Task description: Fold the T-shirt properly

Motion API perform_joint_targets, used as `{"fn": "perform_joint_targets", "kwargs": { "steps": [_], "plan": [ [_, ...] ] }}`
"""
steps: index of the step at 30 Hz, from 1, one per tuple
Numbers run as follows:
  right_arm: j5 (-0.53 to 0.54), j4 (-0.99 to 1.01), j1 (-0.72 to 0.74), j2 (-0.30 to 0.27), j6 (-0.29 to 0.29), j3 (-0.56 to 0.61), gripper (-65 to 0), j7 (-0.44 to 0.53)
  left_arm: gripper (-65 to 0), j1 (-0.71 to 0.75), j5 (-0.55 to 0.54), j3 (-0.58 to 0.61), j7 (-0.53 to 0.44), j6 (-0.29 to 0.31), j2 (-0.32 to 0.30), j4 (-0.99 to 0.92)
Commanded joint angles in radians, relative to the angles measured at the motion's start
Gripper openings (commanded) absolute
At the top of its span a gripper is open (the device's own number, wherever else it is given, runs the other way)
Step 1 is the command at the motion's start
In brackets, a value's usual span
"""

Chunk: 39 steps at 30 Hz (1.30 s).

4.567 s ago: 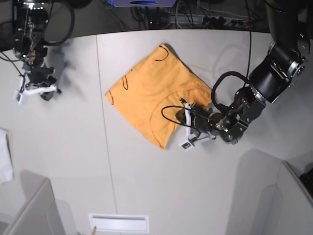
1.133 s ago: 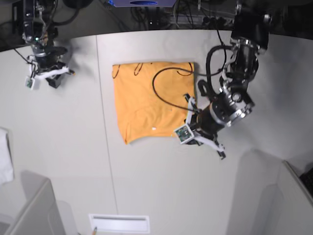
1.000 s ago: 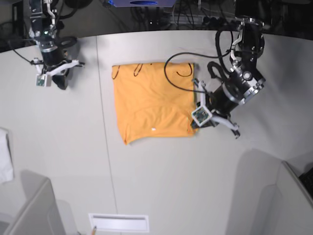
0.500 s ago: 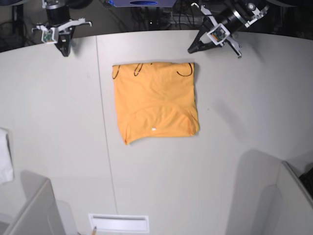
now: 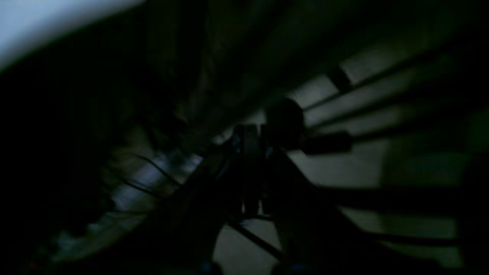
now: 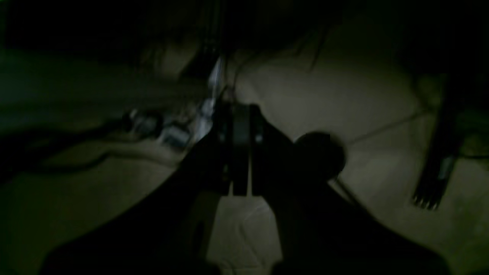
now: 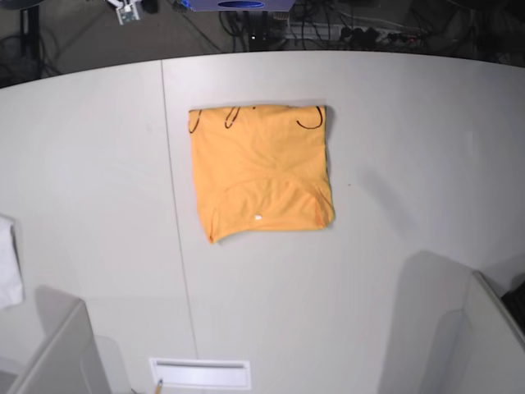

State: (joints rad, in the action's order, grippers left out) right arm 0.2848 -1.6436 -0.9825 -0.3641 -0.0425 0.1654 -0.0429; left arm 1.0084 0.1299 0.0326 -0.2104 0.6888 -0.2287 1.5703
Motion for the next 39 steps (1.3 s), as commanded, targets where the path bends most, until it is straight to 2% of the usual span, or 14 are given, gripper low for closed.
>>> {"fn": "perform_joint_targets", "kwargs": {
  "steps": [1,4,8,12,14,16,20,23,25,28,39],
  "plan": [
    [0.001,0.027,0.02,-0.022,0.0,0.049,-65.0,0.002,-65.0,-0.006,-0.008,0.019,-0.021,0.009,0.009,-0.038],
    [0.001,0.138,0.119,-0.065,0.002,0.196,-65.0,-0.004,-65.0,-0.066,-0.002,0.042,-0.021,-0.002,0.055,-0.195],
    [0.006,0.319,0.288,-0.111,0.002,0.414,-65.0,-0.001,-65.0,-0.159,0.001,0.051,-0.021,-0.143,0.111,-0.411],
    [0.127,0.576,0.462,-0.105,0.002,0.552,-65.0,-0.001,-65.0,-0.244,0.003,0.051,-0.021,-0.206,0.162,-0.583],
    [0.184,0.734,0.537,-0.054,0.002,0.595,-65.0,0.002,-65.0,-0.288,0.003,0.051,-0.021,-0.231,0.18,-0.678],
    [0.192,0.914,0.607,-0.003,0.002,0.633,-65.0,0.039,-65.0,-0.348,0.003,0.051,-0.022,-0.269,0.199,-0.802],
    [0.198,1.313,0.732,0.132,0.002,0.733,-65.0,0.289,-65.0,-0.511,0.003,0.051,-0.024,-0.372,0.213,-1.102],
    [0.198,1.522,0.793,0.239,0.002,0.739,-65.0,0.364,-65.0,-0.661,-0.006,0.039,-0.027,-0.395,0.213,-1.366],
    [0.198,1.552,0.811,0.279,0.002,0.739,-65.0,0.371,-65.0,-0.733,-0.009,0.036,-0.093,-0.395,0.213,-1.481],
    [0.198,1.557,0.831,0.299,0.002,0.739,-65.0,0.371,-65.0,-0.767,-0.009,0.036,-0.205,-0.395,0.21,-1.52],
    [0.199,1.554,0.842,0.296,0.003,0.738,-65.0,0.377,-65.0,-0.761,-0.002,0.037,-0.218,-0.395,0.205,-1.453]
  ]
}}
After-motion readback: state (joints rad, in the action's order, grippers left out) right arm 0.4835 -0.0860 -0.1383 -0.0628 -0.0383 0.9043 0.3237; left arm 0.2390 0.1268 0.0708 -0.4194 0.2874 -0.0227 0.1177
